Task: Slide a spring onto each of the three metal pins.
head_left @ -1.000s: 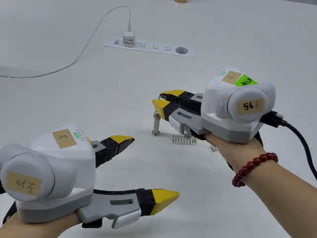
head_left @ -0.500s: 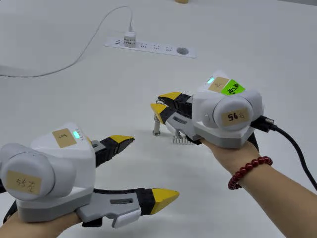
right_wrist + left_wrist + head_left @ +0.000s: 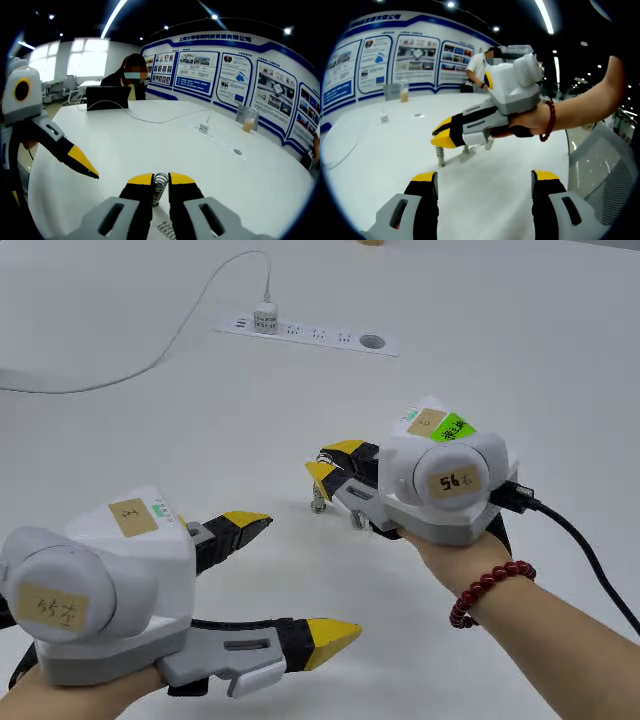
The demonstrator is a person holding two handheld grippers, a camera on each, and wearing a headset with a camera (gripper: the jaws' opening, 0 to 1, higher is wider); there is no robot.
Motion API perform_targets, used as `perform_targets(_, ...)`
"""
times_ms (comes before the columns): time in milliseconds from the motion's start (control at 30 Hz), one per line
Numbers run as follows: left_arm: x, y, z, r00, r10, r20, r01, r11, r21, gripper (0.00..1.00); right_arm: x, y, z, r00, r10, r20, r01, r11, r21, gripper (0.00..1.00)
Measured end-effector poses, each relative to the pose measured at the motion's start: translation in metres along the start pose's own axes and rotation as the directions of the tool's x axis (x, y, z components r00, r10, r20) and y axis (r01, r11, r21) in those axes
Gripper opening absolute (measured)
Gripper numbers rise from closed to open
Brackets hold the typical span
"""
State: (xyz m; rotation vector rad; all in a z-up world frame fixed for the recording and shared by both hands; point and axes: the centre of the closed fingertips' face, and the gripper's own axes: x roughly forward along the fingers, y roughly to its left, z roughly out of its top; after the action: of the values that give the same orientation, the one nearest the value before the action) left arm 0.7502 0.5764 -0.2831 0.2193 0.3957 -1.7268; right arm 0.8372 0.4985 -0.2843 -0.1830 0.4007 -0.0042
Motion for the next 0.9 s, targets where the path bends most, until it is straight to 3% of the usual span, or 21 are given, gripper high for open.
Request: perform_targets(900, -0.003, 0.003, 0.001, 0.9999, 0.014, -0.002, -0.014, 1.0, 0.005, 0.76, 0.007, 0.006, -0.018, 0.9987, 0.003, -0.051, -0.002, 1.0, 0.025, 0.12)
